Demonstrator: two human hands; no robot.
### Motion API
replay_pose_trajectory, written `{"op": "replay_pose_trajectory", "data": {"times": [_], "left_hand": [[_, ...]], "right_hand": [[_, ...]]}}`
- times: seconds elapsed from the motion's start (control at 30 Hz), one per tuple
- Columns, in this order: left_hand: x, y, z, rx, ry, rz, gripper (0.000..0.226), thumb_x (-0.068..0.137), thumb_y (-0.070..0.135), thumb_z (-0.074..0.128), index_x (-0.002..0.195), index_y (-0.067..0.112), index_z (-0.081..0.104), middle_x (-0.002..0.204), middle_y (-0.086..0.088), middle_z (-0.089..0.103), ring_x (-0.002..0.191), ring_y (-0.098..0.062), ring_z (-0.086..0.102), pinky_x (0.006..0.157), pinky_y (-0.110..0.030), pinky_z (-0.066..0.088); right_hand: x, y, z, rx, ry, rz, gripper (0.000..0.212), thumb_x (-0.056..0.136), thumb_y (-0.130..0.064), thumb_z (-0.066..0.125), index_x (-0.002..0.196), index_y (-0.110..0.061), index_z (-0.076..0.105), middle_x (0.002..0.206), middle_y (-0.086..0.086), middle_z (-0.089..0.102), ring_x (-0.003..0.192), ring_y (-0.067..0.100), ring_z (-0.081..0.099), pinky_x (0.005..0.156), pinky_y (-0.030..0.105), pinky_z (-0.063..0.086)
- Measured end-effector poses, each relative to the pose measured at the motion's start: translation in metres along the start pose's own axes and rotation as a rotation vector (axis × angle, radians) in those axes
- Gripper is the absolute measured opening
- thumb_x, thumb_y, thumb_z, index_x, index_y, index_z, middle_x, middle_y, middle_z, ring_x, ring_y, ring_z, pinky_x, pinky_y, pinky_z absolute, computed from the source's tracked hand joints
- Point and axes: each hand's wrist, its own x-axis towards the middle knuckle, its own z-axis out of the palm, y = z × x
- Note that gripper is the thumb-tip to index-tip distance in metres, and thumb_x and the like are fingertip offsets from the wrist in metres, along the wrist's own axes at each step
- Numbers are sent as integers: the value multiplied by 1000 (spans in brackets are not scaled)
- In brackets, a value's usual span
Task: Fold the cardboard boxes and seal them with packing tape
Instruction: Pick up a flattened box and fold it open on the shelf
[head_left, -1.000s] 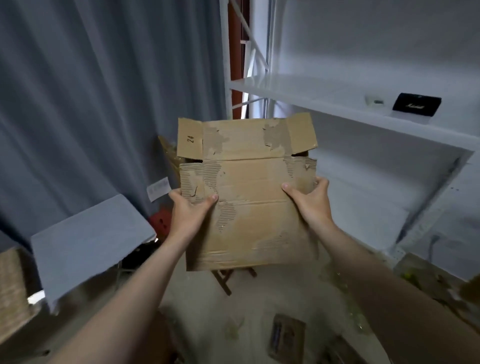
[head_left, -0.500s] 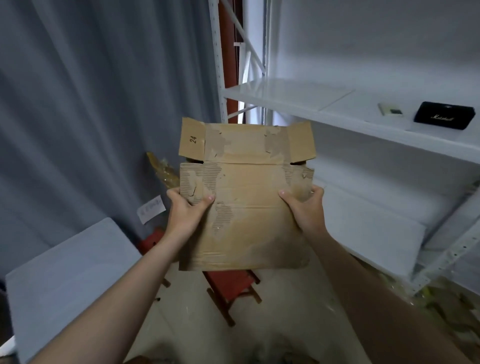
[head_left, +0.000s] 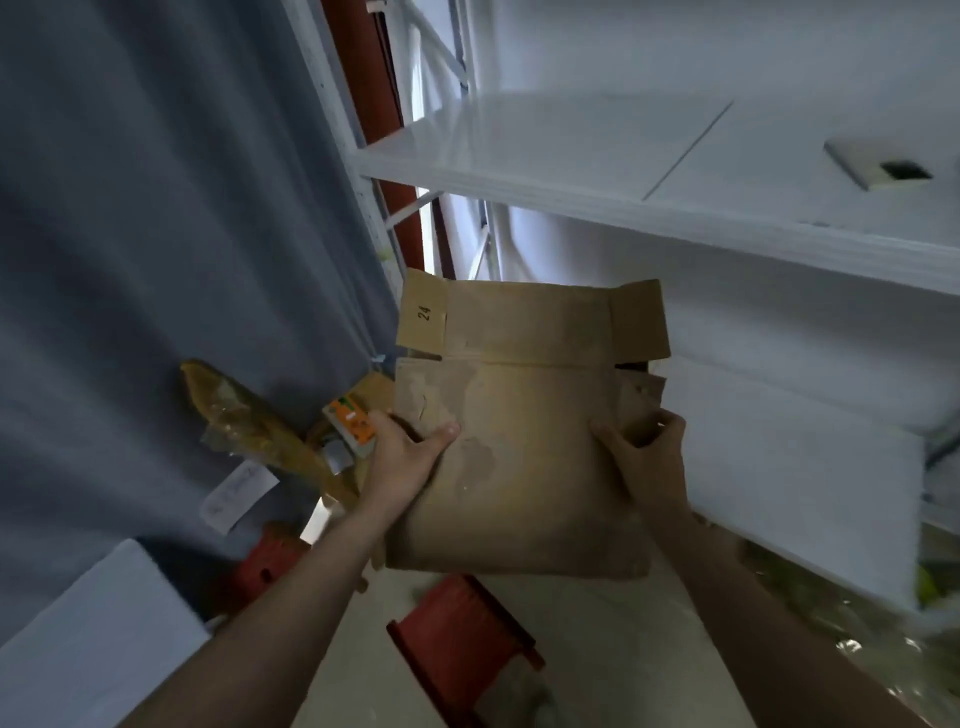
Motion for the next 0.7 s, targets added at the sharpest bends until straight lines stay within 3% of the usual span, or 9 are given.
{"op": "replay_pose_trajectory", "data": {"times": [0.13,0.3,0.43,0.5,0.63,0.7], "left_hand": [[64,5,21,20,-35,-63,73,80,40,83,127,15,33,123,4,47,114,-18,50,96,-34,40],[118,14,28,37,-56,-61,62,80,36,84,115,17,36,118,1,49,109,-16,48,91,-32,38],[162,21,35,58,-120,-65,70,75,49,84,122,14,46,120,2,57,110,-19,57,80,-27,42],[185,26,44,51,-159,-62,77,73,52,84,128,13,46,120,1,59,110,-20,59,72,-23,44],[221,37,75,80,-211,-50,86,76,42,85,139,12,34,135,-9,53,122,-30,55,99,-44,49],[238,34,90,69,-245,-60,89,79,35,85,144,11,30,145,-12,46,130,-34,50,103,-43,43]], "right_hand": [[55,-4,22,-4,19,50,91,80,-44,82,147,-15,28,146,9,45,130,30,50,100,39,45],[88,-12,39,2,65,83,84,79,-42,83,142,-14,34,134,6,51,118,27,56,99,46,52],[106,-17,49,25,106,93,70,82,-38,82,131,-21,34,110,-11,49,96,11,54,71,24,47],[119,-17,53,38,146,105,68,83,-37,81,129,-22,33,103,-16,45,89,2,49,66,19,42],[146,-9,53,18,228,128,71,85,-37,80,135,-16,35,102,-17,44,89,4,50,66,18,41],[156,-3,57,8,257,159,74,84,-37,80,137,-15,34,102,-17,44,92,8,52,66,19,42]]}}
